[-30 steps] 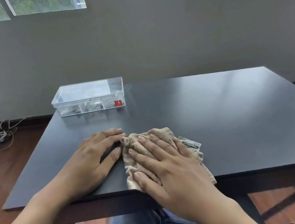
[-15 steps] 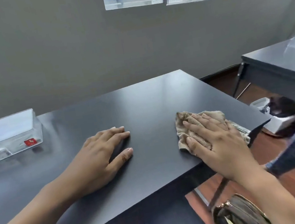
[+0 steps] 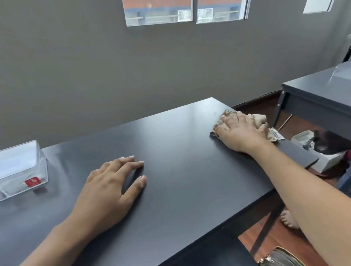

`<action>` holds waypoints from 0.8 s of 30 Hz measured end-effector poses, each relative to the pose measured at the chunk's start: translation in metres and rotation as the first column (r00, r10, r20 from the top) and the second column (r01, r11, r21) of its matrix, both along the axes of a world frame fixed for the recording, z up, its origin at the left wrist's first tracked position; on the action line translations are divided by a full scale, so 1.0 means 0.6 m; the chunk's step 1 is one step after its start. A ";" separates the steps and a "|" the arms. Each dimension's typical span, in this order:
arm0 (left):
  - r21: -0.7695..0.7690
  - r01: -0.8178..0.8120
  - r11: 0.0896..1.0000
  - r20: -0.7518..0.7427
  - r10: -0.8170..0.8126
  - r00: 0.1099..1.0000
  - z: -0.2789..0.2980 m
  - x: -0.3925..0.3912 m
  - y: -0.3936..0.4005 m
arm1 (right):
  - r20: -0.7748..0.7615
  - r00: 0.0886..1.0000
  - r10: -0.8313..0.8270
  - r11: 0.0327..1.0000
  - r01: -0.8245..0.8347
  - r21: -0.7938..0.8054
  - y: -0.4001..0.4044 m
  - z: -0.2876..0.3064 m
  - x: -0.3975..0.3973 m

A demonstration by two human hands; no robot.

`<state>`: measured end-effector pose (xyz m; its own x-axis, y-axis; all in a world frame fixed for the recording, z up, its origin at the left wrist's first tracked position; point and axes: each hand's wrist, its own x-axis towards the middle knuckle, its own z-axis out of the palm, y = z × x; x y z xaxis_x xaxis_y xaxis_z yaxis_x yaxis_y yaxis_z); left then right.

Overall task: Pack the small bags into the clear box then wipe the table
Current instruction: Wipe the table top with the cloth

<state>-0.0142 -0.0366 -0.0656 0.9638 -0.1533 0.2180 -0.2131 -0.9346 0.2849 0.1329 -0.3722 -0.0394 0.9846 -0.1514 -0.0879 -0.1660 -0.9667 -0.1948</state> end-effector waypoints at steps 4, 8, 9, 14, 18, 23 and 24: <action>0.005 -0.003 1.000 0.018 0.003 1.000 0.000 -0.002 -0.002 | -0.024 0.998 0.058 0.998 -0.058 -0.004 0.034 -0.003 0.003; 0.008 0.001 1.000 0.023 -0.001 1.000 -0.001 0.000 -0.001 | 0.019 0.978 0.206 0.978 -0.206 0.014 0.043 -0.012 -0.079; 0.011 0.003 1.000 0.025 -0.003 1.000 -0.001 0.000 -0.001 | 0.034 0.971 0.238 0.971 -0.238 0.009 0.043 -0.017 -0.109; 0.010 0.006 1.000 0.017 -0.006 1.000 -0.005 -0.003 0.001 | 0.062 0.944 0.323 0.946 -0.321 -0.035 0.022 -0.028 -0.223; 0.002 0.015 1.000 0.015 -0.015 1.000 -0.003 -0.002 0.003 | 0.016 0.937 0.348 0.937 -0.348 -0.034 0.001 -0.021 -0.206; -0.025 0.025 0.999 0.015 -0.024 1.000 -0.003 0.002 0.004 | 0.028 0.969 0.247 0.969 -0.246 -0.041 -0.022 -0.018 -0.102; -0.026 0.026 0.999 0.015 -0.025 1.000 -0.003 0.002 0.004 | 0.031 0.978 0.208 0.978 -0.206 -0.040 -0.026 -0.017 -0.074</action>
